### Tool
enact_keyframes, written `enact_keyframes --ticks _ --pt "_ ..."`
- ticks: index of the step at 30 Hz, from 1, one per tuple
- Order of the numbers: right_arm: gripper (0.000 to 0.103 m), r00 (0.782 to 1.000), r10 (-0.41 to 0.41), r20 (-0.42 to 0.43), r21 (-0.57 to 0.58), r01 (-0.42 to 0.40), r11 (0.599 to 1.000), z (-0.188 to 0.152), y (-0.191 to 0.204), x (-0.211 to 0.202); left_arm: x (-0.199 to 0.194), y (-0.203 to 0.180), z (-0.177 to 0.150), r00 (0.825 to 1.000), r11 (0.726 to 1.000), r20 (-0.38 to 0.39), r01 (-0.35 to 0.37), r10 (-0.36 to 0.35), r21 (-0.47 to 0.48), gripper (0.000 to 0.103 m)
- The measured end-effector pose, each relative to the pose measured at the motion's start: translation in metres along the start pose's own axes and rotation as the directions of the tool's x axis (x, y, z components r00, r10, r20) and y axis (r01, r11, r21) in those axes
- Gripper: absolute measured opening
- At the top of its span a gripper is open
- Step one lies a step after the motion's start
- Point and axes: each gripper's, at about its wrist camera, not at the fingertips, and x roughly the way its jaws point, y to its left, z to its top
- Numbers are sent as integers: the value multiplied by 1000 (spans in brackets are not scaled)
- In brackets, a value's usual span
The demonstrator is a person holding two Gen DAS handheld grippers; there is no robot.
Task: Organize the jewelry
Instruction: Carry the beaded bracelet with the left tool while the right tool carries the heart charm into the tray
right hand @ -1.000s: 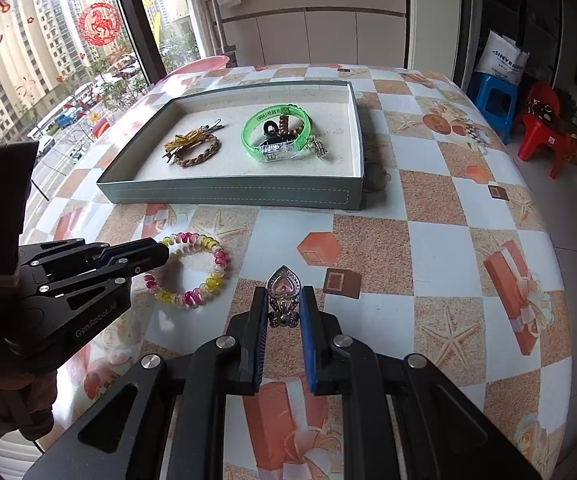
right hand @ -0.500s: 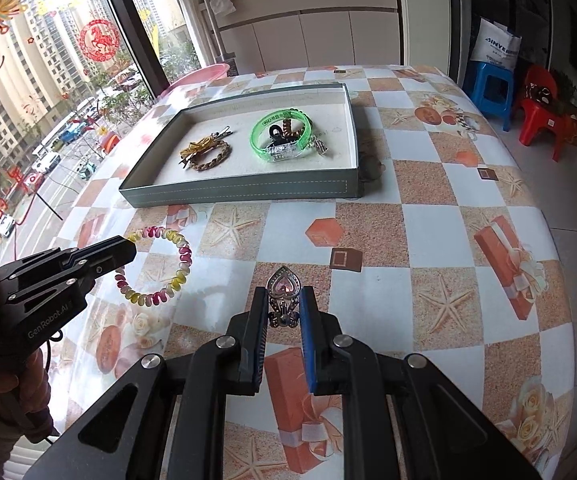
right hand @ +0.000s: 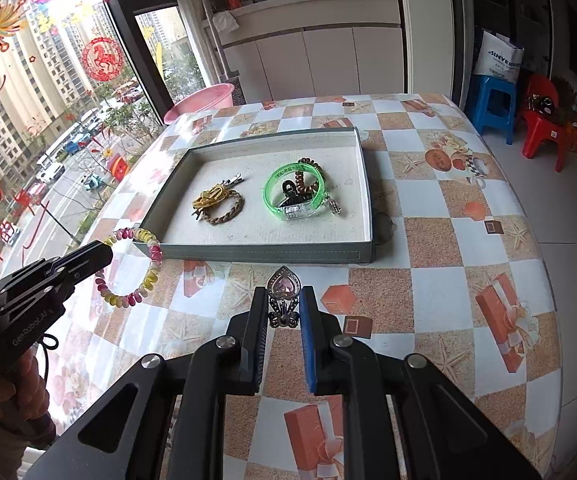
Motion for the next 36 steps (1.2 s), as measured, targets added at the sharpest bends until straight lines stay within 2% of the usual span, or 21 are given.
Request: enact_keyframes --ticks 9,18,24,29,36 --pt "17 1000 9 10 15 -9 1000 56 -5 24 27 15 39 1000 999 12 -28 28 -23 21" --pt "17 1000 27 -5 60 -27 998 106 -20 66 79 30 66 996 995 -20 -90 90 -50 21" --pt "17 999 12 -30 66 -10 998 115 -24 104 117 41 71 991 988 -62 -127 122 -90 21" --pt "17 999 -26 -42 51 28 998 123 -29 129 141 43 75 985 984 -75 -163 158 -70 21" --pt "17 997 -52 -53 95 57 994 132 -48 157 170 45 76 974 977 -103 -207 202 -48 21"
